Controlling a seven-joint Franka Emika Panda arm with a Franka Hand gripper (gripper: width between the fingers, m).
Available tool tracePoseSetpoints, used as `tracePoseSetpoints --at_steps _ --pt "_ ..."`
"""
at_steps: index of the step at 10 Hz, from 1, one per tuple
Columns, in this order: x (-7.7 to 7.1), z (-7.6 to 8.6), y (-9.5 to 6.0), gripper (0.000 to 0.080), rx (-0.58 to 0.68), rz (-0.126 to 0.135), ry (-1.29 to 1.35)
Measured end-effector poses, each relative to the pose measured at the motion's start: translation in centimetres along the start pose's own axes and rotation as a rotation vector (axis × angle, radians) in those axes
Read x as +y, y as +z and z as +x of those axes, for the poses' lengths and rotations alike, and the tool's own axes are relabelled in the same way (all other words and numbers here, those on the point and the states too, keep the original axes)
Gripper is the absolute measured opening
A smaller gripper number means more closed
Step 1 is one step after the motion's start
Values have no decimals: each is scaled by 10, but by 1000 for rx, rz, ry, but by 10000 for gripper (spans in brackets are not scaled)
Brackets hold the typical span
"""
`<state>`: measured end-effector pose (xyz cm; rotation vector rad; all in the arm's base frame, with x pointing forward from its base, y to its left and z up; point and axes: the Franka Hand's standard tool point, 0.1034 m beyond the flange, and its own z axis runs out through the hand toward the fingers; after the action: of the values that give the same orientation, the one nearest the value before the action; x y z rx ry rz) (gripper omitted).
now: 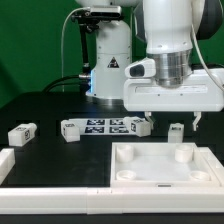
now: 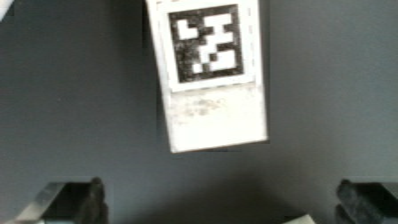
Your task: Assemble one leg
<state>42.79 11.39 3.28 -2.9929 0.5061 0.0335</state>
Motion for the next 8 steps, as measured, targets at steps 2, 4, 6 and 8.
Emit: tracePoseSetpoints --at_steps 2,4,6,8 --pt "9 -16 3 649 -181 -37 -33" --pt "13 -18 4 649 -315 -51 -21" --pt "16 -25 5 649 -493 -72 -9" --pt "15 -29 3 649 -695 -90 -5"
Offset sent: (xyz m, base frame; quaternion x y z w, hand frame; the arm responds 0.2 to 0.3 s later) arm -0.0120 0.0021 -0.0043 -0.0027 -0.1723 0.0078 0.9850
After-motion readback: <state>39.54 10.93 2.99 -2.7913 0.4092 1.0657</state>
